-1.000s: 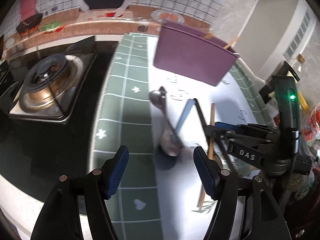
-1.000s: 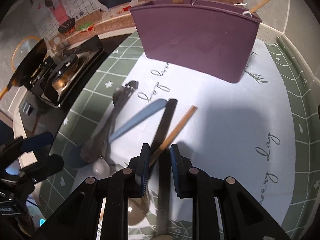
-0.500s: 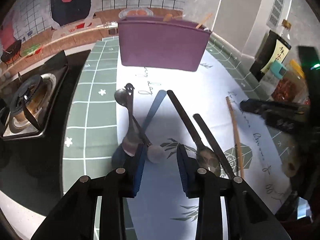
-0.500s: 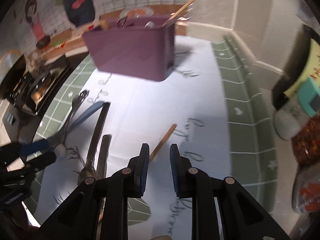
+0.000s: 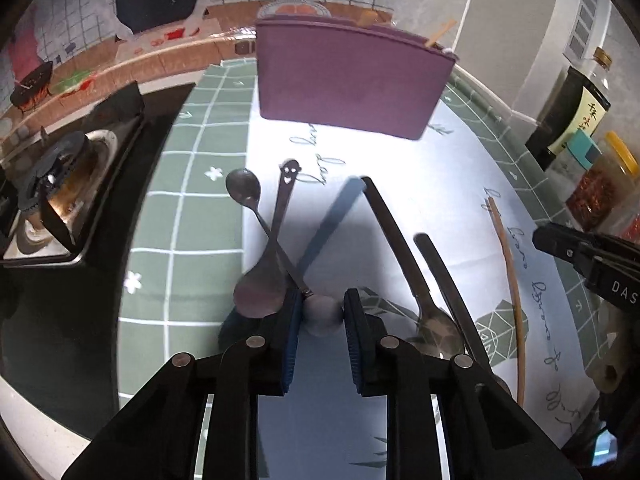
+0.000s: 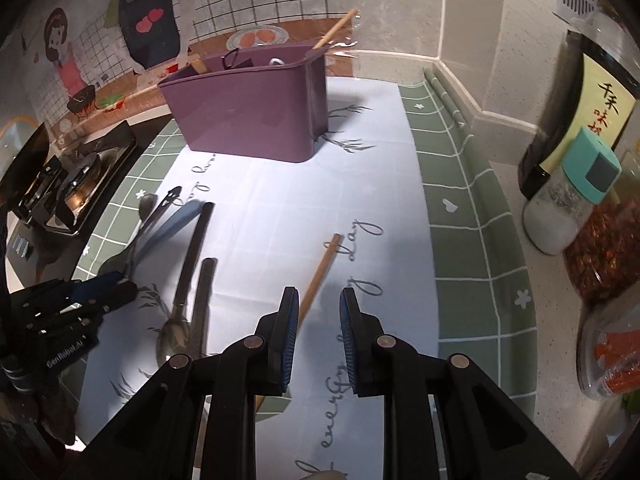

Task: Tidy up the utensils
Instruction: 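Close the left gripper on the white round-ended utensil while the right gripper grasps a wooden chopstick, then lift and carry both held utensils over the purple holder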

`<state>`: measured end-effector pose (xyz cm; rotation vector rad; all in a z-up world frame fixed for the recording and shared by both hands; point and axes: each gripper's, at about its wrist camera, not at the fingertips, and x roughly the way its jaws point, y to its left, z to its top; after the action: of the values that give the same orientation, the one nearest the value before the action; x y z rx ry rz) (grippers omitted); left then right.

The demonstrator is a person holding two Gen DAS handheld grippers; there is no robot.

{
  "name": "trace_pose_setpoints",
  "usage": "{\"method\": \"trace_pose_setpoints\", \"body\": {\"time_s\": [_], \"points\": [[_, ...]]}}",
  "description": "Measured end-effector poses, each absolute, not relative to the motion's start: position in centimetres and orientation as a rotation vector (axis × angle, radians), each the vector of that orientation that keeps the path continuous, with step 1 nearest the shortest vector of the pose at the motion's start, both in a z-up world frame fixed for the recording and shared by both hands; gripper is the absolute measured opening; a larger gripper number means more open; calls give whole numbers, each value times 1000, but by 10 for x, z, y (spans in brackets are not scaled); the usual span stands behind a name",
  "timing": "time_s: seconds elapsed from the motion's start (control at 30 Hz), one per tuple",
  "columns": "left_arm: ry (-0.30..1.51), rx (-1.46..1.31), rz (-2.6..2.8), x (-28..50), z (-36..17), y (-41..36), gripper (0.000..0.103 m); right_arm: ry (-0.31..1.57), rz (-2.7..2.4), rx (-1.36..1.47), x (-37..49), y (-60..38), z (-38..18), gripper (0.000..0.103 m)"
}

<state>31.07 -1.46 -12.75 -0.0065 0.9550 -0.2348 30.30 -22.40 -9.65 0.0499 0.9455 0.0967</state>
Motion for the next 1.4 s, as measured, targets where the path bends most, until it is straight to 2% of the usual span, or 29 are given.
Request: {"method": "trace_pose_setpoints", "body": {"time_s": [0.47, 1.17, 1.3, 1.4], "points": [[772, -122, -253, 308, -41, 42, 22, 1000, 117, 104, 323, -215, -113, 20], [781, -226, -258, 296, -25, 56, 22, 993, 227, 22, 341, -182, -125, 20], [779, -251, -266, 295, -25, 56, 22, 996, 221, -12, 344, -179, -125, 18], [788, -266, -277, 296, -26, 56, 22, 988, 207, -104, 348, -167, -125, 7]]}}
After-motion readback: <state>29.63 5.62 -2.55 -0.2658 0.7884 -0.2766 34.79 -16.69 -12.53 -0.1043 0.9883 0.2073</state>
